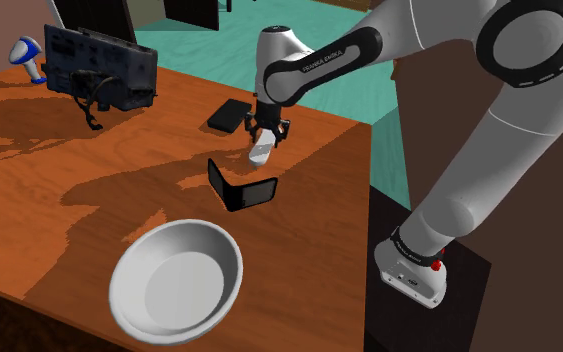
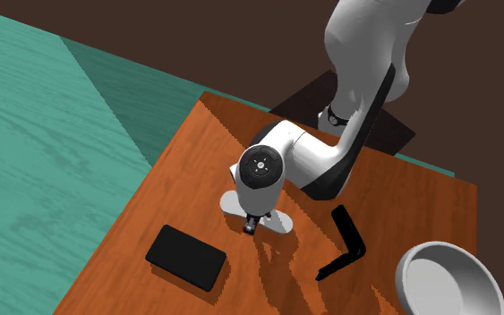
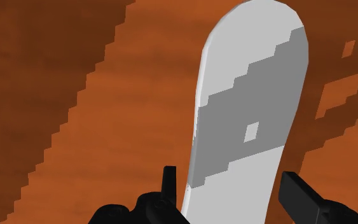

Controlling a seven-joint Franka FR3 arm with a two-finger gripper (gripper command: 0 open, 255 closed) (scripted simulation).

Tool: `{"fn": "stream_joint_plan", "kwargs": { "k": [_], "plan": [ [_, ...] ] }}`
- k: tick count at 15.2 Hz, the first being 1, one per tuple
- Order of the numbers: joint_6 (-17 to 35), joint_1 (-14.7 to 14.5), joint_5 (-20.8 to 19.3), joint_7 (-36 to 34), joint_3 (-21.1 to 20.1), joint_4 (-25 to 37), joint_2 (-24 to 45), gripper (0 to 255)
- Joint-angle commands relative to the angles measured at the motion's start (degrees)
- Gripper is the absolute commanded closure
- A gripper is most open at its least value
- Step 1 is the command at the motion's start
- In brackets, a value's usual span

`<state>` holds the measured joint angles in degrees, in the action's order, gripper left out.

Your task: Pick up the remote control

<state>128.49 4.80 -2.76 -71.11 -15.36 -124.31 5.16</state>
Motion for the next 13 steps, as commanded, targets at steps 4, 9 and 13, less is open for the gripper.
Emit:
{"fn": "stream_joint_plan", "kwargs": {
  "k": [4, 9, 13],
  "plan": [
    [-3.61, 0.11, 0.77, 0.61, -0.05, 1.73, -1.96, 255],
    [-7.29, 0.18, 1.40, 1.10, -0.05, 3.71, -3.74, 255],
    [-8.89, 0.20, 1.63, 1.28, -0.04, 4.65, -4.42, 255]
  ]
}}
